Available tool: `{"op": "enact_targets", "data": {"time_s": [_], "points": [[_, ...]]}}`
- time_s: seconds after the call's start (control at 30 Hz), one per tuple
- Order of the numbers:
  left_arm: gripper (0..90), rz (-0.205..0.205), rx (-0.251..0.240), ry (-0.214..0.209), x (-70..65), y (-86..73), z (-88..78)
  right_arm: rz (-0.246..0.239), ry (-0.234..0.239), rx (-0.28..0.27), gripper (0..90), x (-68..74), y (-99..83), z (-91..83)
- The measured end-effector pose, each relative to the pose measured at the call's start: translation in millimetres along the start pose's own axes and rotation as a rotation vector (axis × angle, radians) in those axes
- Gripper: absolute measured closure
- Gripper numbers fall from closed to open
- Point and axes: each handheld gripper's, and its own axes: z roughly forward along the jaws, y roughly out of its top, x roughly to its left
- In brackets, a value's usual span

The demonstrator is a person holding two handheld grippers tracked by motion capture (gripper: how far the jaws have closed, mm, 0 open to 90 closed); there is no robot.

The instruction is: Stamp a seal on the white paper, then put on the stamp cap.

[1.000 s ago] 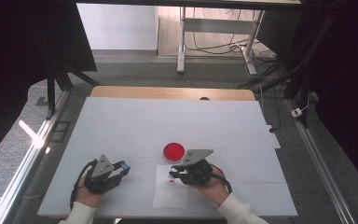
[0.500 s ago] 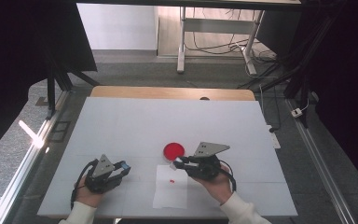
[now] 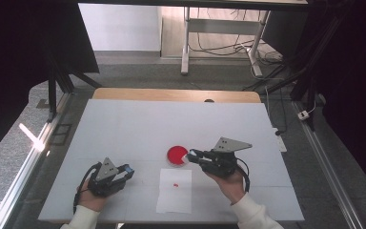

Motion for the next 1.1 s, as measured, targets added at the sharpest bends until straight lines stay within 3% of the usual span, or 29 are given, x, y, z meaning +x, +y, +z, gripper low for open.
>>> {"op": "enact_targets", "data": {"time_s": [0.17,0.57,1.1], "points": [[65.1,0.001,-0.007,0.001,-0.6,0.4,-1.0,0.008,-0.003,-0.018,75.1,-1.5,0.9,-3.1],[65.1,0.005,-0.015,0.013,-1.0,2.1,-1.6,0.004,-0.002,-0.003,75.1,-1.0,0.3,0.1],[65.1,0.037,-0.032,-0.007,-11.1,11.7,2.5,0.008,0.005,0.003,75.1,1.7,-0.4,2.6]]}}
